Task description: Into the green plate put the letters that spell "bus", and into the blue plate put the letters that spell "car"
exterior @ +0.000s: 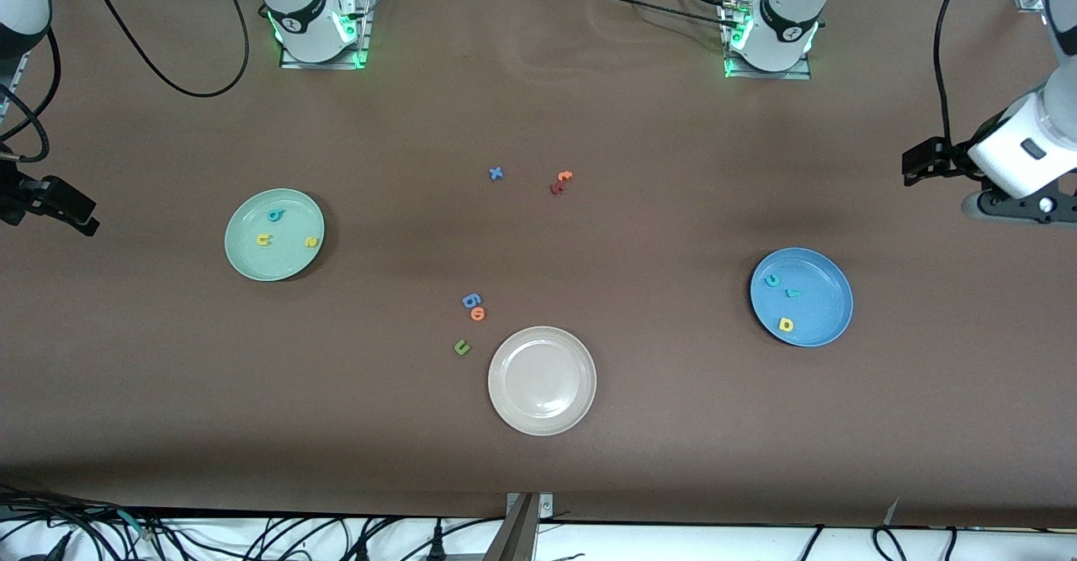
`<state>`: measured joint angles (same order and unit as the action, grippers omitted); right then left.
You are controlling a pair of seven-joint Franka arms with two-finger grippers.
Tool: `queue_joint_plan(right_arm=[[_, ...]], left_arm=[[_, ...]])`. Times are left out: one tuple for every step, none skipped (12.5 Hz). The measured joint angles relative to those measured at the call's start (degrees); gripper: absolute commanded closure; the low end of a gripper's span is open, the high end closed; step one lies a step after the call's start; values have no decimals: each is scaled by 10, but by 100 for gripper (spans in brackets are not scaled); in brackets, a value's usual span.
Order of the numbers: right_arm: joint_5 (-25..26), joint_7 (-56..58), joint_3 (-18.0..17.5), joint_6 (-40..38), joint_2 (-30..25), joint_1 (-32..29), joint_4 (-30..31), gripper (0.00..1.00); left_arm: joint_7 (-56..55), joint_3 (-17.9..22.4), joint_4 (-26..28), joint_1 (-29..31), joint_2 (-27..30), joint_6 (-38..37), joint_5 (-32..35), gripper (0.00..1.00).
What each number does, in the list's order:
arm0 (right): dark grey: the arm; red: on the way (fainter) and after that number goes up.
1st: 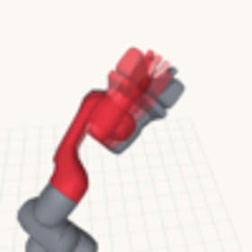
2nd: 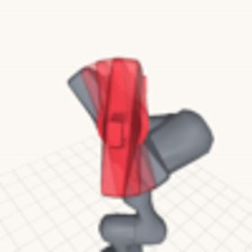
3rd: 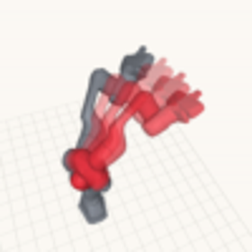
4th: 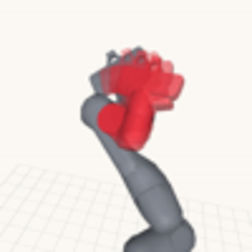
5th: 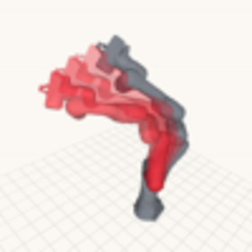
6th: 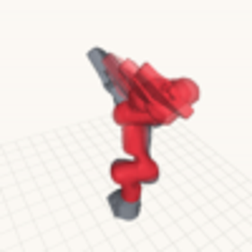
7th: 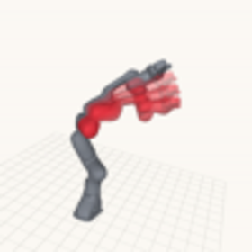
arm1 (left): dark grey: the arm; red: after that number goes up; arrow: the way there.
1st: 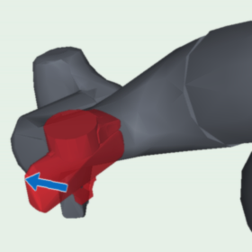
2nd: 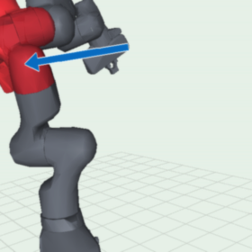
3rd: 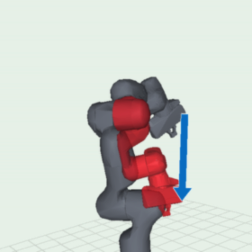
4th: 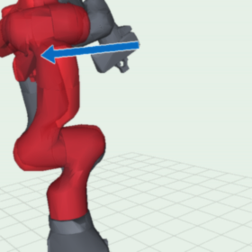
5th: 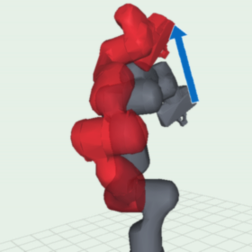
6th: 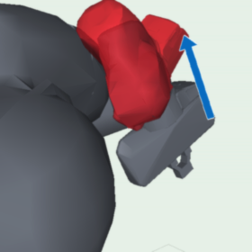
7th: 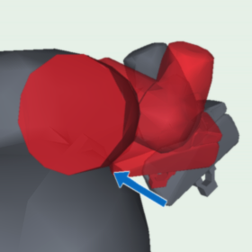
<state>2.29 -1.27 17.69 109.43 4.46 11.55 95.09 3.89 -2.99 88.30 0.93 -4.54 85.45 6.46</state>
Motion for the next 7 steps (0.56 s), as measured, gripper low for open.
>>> queue_joint_plan(right_arm=[[-7, 0, 0, 3, 0, 0, 0, 0], [-20, 0, 0, 3, 0, 0, 0, 0], [-29, 0, 0, 2, 1, 0, 0, 0], [-33, 0, 0, 2, 4, 0, 0, 0], [-35, -1, 0, 2, 6, 0, 0, 0], [-37, -1, 0, 2, 7, 0, 0, 0], [-37, -1, 0, 2, 6, 0, 0, 0]], left_arm=[[-1, 5, 1, 0, 9, -1, -1, 0], [-2, 10, 2, -1, 14, -1, -6, 0], [-8, 13, 3, -1, 16, -1, -14, 0], [-19, 15, 3, -1, 16, -1, -23, 0], [-33, 17, 4, -2, 16, -1, -37, 0], [-42, 22, 4, -2, 16, -1, -53, 0], [-44, 28, 4, -2, 16, 0, -58, 0]])
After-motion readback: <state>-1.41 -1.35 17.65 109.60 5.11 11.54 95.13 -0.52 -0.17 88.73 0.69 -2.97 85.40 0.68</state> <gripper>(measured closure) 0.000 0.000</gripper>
